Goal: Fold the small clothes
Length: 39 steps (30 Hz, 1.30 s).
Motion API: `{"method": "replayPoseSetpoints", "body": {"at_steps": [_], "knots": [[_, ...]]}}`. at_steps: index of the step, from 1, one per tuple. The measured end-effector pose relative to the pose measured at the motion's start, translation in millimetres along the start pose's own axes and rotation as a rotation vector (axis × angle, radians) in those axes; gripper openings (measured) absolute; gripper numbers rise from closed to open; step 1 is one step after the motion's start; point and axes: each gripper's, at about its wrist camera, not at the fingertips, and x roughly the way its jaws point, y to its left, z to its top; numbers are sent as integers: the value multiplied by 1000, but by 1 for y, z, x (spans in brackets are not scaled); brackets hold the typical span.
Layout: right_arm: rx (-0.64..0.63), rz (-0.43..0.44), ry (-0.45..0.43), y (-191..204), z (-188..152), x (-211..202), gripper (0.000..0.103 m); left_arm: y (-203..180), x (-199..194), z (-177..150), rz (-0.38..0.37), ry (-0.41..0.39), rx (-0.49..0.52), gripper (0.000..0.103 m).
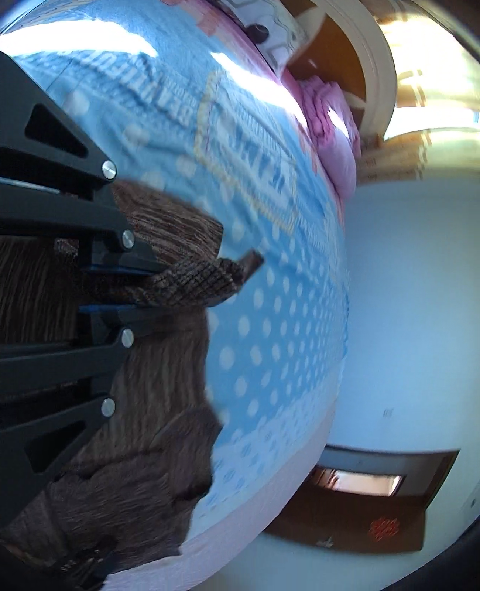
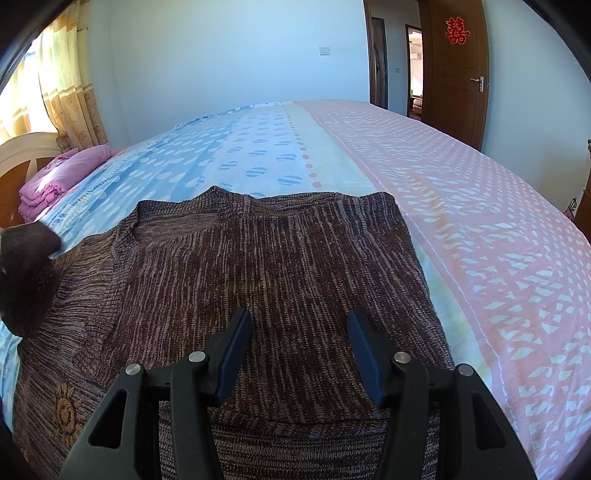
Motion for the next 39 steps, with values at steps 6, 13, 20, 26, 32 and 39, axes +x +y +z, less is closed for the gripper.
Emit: {"method": "replayPoseSetpoints", "body": {"at_steps": [6,13,20,26,32,39], "knots": [[2,2,0,0,0,0,55,-51,29,-42,-13,151,109,13],[2,5,3,0,1,2,56,-13,19,-41,-178,172,-35,66],[-46,-53,31,14,6,7,59,53,-16,-74,-42,78,-259,84],[-19,172,-61,75,25,-21,59,77,-9,-88,-72,62,-445,84],[-118,326,75,173,41,29,59,68,-7,-86,-89,51,-396,98],[-160,347,156,220,40,65,21,77,-7,-88,-130,27,-409,103]]}}
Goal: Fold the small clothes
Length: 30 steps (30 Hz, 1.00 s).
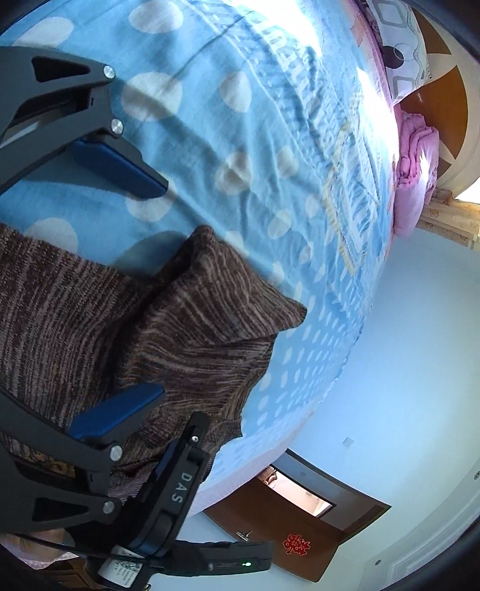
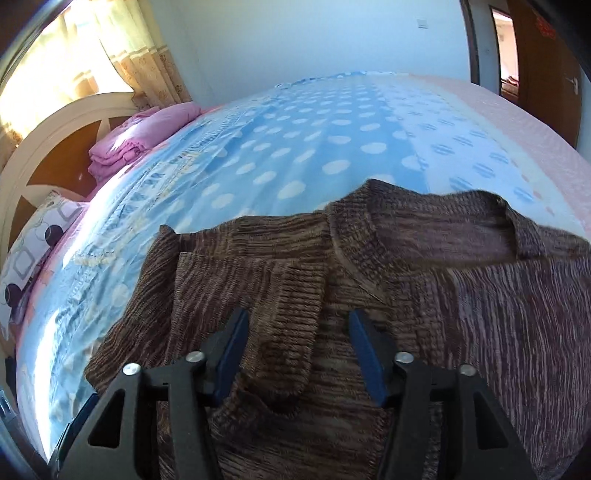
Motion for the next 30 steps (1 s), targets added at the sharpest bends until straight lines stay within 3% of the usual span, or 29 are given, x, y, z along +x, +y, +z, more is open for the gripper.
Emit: {"method": "replayPoseSetpoints", "body": {"at_steps": [1,5,11,14,19,23,26,29,30], "knots": [[-23,-1,15,3,0,3,8,-1,-1,-1,-1,-3,1,103],[-33,5,-8,-2,-6,-12,6,0,-1,-1,-13,-9,-3,103],[-79,-27,-160,-9,9,-73,6,1,0,0,-15,-10,-5,103],[-105,-65,-194,-20,16,-96,6,0,0,0,-11,-7,-3,103],[-63,-108,-144,-59,13,-86,6,0,0,0,-4,-6,1,103],[39,-222,-108,-100,2,-73,8,0,1,0,0,-4,3,103],[164,-163,-111,-123,-11,-87,8,0,1,0,1,-3,4,103],[159,-106,-129,-113,-27,-104,9,0,1,0,2,-3,4,103],[147,-86,-132,-107,-32,-108,16,0,1,0,2,-4,5,103]]}}
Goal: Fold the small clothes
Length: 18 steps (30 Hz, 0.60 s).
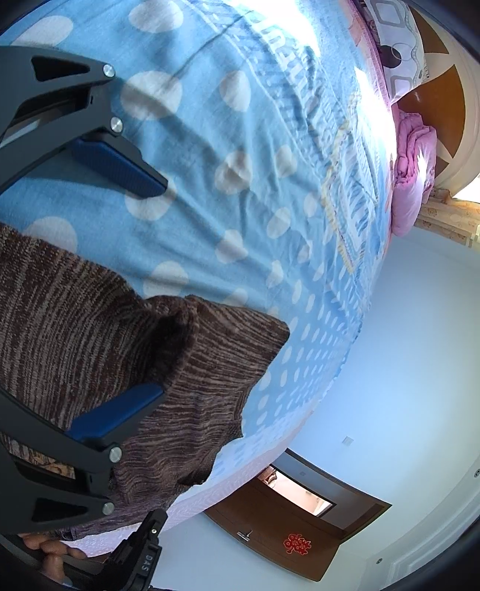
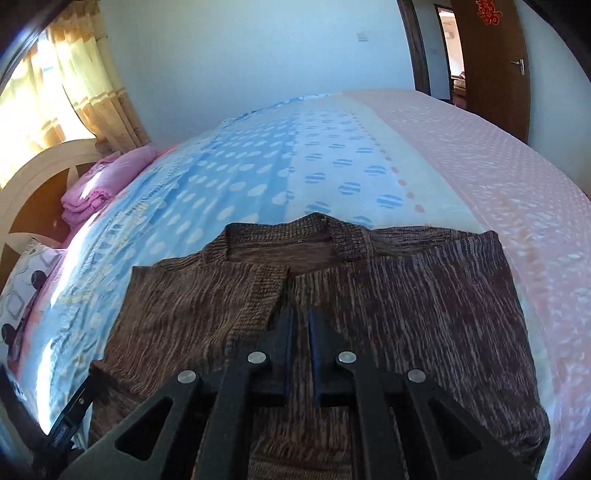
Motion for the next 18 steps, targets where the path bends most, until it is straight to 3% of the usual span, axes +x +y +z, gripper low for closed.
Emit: {"method": "replayPoseSetpoints", "body": {"at_steps": [1,3,6,9,11,18], "knots": [[-10,22,-2,6,-5,-3,33,0,0,0,0,1,-1,103],[-38,31,-25,22,-13,-5,48,0,0,0,1,2,1,103],[-191,-25,-34,53,-22,2,47,0,0,0,0,2,0,103],[-303,-59,19,69,-32,18,21,0,0,0,0,2,0,103],[-280,-82,81,59,-40,35,21,0,0,0,-1,2,0,103],[-153,4,71,32,-44,22,22,0,0,0,0,4,0,103]]}}
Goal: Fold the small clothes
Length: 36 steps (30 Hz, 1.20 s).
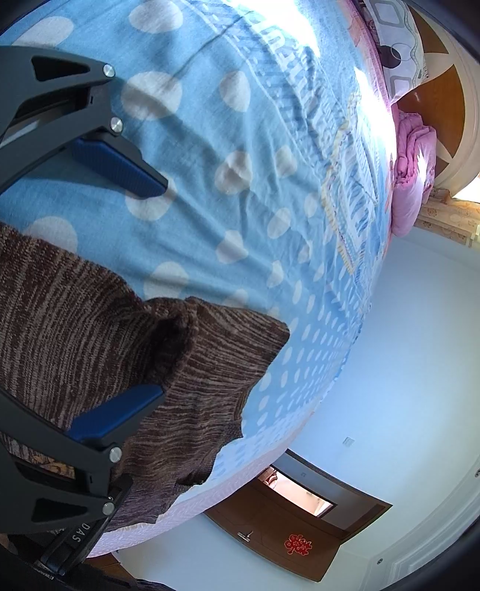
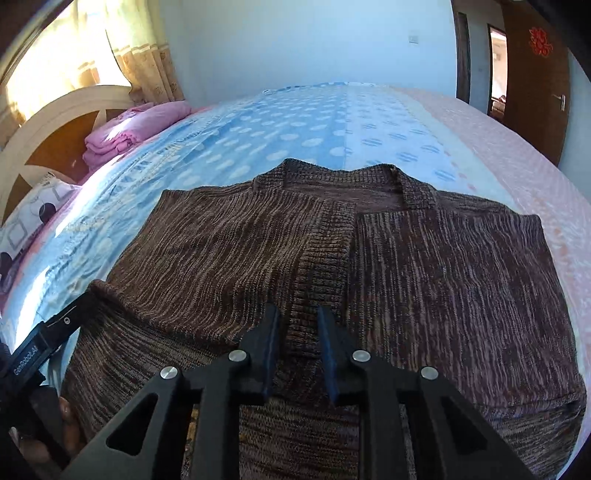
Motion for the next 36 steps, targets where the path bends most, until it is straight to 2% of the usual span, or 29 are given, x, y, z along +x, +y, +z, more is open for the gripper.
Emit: {"method": "replayPoseSetpoints", "body": {"at_steps": [3,8,13,17,20,24,26,29,31,34,36], "knots": [[-6,-20,40,-4,-13,-14,32,2,0,0,-11,1,-8,103],[-20,-53,11,-24,-35,-58,32,2,-12,4,-12,31,-9,103],[16,-115,-54,-48,-42,-84,32,-27,-37,25,48,-61,146,103],[78,-133,-71,-61,-46,-89,32,-50,-21,51,114,-74,233,103],[129,-111,-70,-69,-52,-95,32,-53,16,54,191,14,266,103],[175,-142,-112,-86,-62,-120,32,-39,50,28,271,180,294,103],[204,-160,-140,-98,-67,-138,32,-27,42,33,208,163,233,102],[219,-192,-179,-113,-76,-172,32,-15,36,34,170,163,195,102],[216,-202,-199,-122,-83,-196,32,-8,24,30,122,161,205,102],[200,-180,-197,-133,-95,-224,32,-5,-12,21,74,109,248,102],[174,-183,-195,-136,-105,-242,32,-2,-41,18,-6,87,280,102]]}}
